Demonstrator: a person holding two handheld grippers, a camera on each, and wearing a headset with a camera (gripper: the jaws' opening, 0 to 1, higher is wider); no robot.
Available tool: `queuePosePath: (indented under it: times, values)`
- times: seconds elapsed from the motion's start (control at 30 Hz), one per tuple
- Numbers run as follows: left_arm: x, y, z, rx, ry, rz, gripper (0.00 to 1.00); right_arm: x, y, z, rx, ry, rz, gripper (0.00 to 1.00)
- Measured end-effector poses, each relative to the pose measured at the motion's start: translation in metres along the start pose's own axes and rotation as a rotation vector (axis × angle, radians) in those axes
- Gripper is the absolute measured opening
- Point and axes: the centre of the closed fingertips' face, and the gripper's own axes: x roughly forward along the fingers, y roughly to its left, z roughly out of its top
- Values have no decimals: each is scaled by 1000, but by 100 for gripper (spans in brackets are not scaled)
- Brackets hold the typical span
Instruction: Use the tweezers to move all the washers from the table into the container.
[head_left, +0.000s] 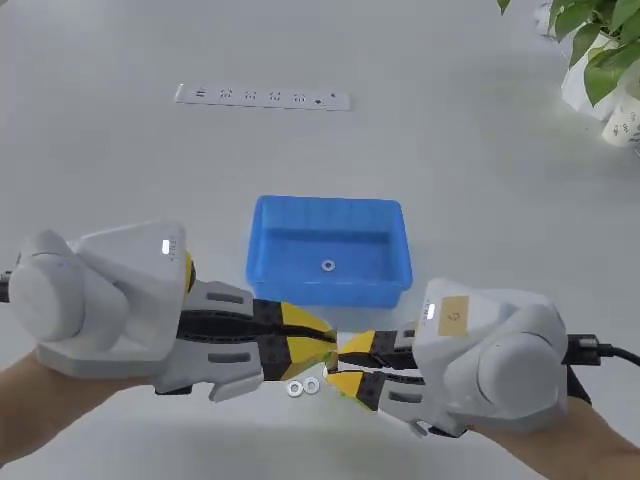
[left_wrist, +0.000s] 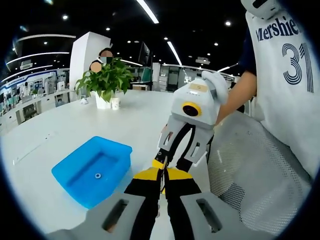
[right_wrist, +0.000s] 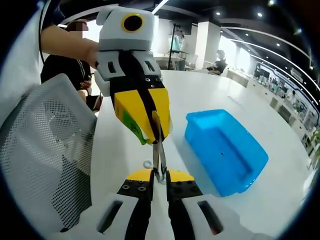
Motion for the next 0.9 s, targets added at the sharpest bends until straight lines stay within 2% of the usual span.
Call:
queuePosePath:
  times: [0.23, 0.4, 0.5, 0.7, 0.9]
  values:
    - [0, -4, -1, -21, -1, -37, 7, 1, 1, -3, 13, 6, 10, 11]
    - [-1, 0, -1, -21, 1, -37, 7, 1, -1, -2, 19, 2, 27, 11]
    - [-1, 4, -1, -16, 3, -29, 6, 3, -1, 0, -14, -1, 39, 11]
    - [-2, 7, -2, -11, 16, -37, 6, 6, -2, 0, -12, 4, 63, 11]
    - [-3, 8, -3, -14, 21, -36, 6, 6, -2, -1, -33, 6, 58, 10]
